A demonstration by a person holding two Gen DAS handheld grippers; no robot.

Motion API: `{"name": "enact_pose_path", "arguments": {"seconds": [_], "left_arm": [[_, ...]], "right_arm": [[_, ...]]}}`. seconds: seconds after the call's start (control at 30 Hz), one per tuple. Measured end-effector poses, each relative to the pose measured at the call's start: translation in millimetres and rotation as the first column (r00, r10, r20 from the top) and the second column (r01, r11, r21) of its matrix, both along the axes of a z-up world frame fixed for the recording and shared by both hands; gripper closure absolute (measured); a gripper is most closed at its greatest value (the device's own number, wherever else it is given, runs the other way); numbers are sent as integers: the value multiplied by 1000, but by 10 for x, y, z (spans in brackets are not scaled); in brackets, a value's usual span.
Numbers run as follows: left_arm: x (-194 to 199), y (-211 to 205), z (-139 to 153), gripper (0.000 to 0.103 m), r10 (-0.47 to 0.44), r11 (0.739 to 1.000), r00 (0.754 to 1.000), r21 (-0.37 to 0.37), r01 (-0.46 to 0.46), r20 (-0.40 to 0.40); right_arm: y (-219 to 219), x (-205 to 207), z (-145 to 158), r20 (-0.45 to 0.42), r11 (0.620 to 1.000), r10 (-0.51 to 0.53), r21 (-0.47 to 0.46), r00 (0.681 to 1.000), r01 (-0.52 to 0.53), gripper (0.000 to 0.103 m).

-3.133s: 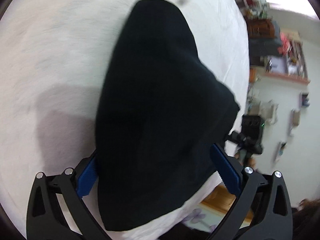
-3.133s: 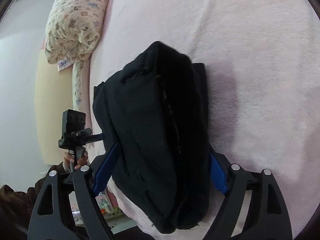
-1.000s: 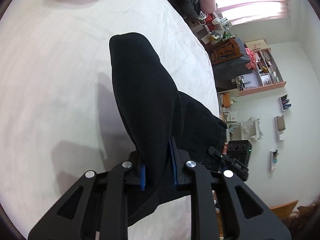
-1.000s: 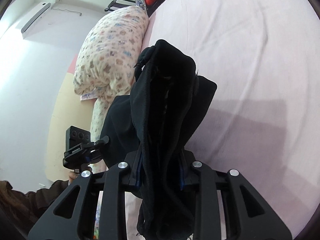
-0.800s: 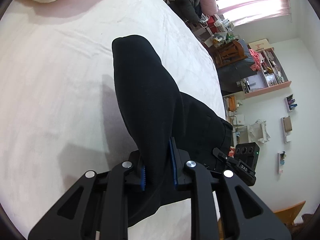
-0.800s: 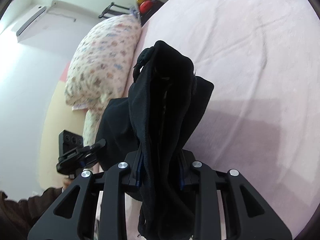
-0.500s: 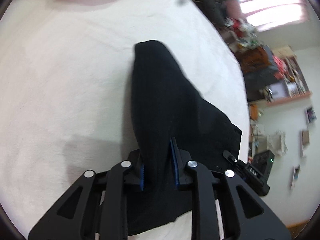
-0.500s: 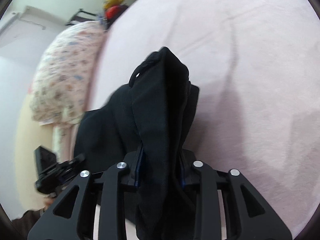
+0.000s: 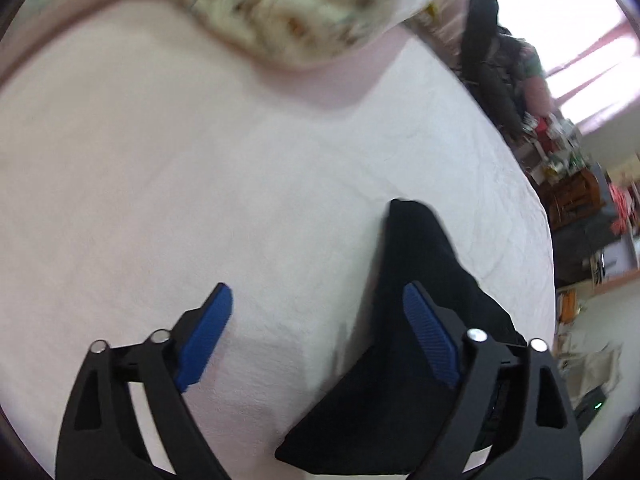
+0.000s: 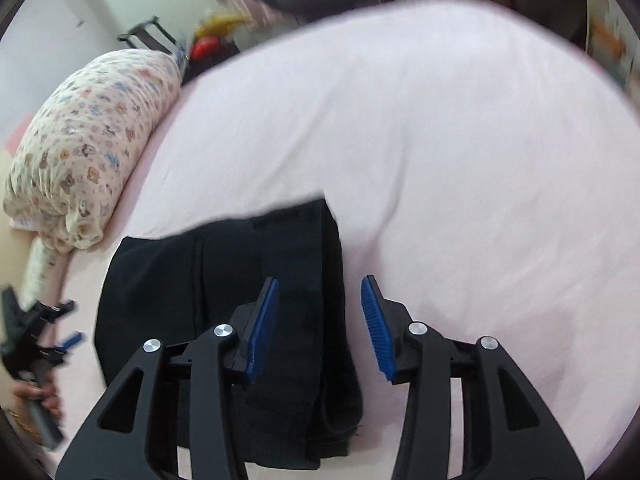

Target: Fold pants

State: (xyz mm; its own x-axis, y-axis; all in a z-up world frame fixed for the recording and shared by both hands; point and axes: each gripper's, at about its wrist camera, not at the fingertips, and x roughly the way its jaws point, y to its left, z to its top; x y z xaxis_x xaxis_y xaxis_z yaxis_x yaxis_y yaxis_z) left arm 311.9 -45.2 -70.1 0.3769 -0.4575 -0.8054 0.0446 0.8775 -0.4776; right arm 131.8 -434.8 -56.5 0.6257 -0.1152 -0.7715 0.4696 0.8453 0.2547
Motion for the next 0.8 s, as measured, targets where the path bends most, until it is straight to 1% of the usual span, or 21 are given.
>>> {"name": "enact_pose_path", "arguments": {"seconds": [0.03,0.07,0.13,0.17,0.2,0.23,0.33,0.43,0.53,0.63,0.7,0.73,0.8], "left_arm": [[-43,-64,93,8,-42,999,998,-7,43,38],[-75,-142,160,7,-75,997,995,-1,75,62],[-160,-362,258,7,-155,988,983,20,153,100],[-209,-496,289,6,-200,980,973,27,198,111],[-226,-579,303,6,-232,973,966,32,229,115],[-282,-714,318,6,-278,961,953,41,275,121],[-380,-940,295,5,-343,939,931,60,339,123],[-448,-1088,244,5,-385,922,916,81,378,113],[-475,-1238,97,5,-403,913,911,104,395,81],[-494,-1285,-56,4,-417,902,908,146,406,49],[-500,-1349,-125,2,-440,887,897,175,428,38],[-512,-1394,-177,2,-462,870,887,205,447,25],[-515,-1469,-260,2,-490,846,872,242,476,-2]], "right_arm": [[88,48,14,-15,999,29,-33,999,-30,58],[213,118,-2,-48,995,74,-63,996,-77,58],[357,191,-45,-72,988,126,-80,989,-132,58],[402,232,-56,-81,986,136,-81,987,-143,60],[432,262,-72,-87,986,141,-76,986,-148,61],[449,287,-93,-92,987,142,-67,986,-148,61],[509,319,-96,-96,985,150,-67,984,-157,61],[538,303,-106,-111,983,155,-83,982,-164,61],[535,307,-151,-127,985,143,-81,981,-154,61],[540,331,-255,-164,987,133,-71,978,-146,60],[558,337,-328,-189,985,137,-80,972,-154,60],[577,344,-351,-198,983,140,-88,970,-160,60],[613,375,-425,-228,979,148,-104,962,-175,59]]}}
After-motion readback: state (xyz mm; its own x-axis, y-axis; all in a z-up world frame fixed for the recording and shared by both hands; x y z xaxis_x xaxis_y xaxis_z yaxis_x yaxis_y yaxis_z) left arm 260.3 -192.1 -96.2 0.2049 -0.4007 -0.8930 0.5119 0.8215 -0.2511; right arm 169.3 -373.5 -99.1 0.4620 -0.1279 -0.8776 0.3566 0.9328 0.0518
